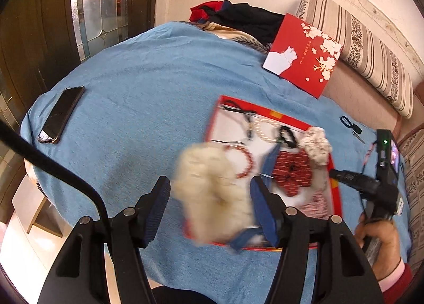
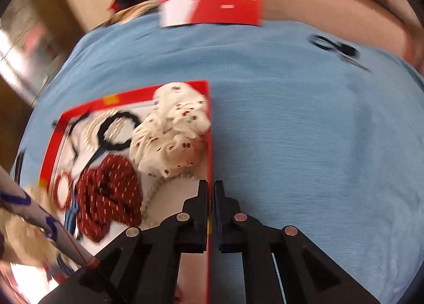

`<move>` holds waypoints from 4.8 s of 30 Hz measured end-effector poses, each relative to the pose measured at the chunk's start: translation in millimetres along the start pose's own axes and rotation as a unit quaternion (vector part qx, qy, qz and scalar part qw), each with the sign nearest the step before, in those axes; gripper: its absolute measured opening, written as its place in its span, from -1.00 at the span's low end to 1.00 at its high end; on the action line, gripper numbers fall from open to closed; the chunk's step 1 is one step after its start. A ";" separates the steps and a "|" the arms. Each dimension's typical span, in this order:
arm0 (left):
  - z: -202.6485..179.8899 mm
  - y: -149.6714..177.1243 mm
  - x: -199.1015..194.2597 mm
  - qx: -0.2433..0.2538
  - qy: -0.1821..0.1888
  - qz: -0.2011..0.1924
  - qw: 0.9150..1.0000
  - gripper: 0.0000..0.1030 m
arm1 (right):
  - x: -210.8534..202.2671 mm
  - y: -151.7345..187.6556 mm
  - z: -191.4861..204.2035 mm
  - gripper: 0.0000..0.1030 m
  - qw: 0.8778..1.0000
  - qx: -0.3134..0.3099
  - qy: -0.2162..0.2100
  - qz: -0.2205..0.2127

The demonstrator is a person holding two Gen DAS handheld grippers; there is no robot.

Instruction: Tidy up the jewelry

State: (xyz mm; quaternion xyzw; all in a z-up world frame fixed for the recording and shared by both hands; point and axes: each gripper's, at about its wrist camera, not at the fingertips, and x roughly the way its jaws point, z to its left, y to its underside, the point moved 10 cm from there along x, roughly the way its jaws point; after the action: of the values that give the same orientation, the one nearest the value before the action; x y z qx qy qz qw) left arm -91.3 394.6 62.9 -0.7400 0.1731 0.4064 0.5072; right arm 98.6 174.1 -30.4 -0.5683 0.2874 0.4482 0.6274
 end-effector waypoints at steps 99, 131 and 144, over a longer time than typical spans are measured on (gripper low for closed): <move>-128.0 97.8 -56.8 0.121 -0.085 -0.055 0.987 1.00 | -179.1 145.5 -66.9 0.32 0.987 -0.104 0.054 -0.114; -125.6 110.1 -11.0 0.125 -0.080 -0.001 0.989 1.00 | -146.1 144.1 -71.4 0.34 0.990 -0.100 0.060 -0.081; -118.4 107.4 -3.4 0.117 -0.076 0.008 0.990 1.00 | -140.2 140.3 -60.6 0.34 0.988 -0.118 0.062 -0.078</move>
State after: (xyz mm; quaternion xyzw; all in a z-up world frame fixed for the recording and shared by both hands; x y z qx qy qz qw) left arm -114.7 242.8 18.4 -0.6413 0.1865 0.4427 0.5983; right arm -77.8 75.5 16.3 -0.6858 0.2254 0.3926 0.5699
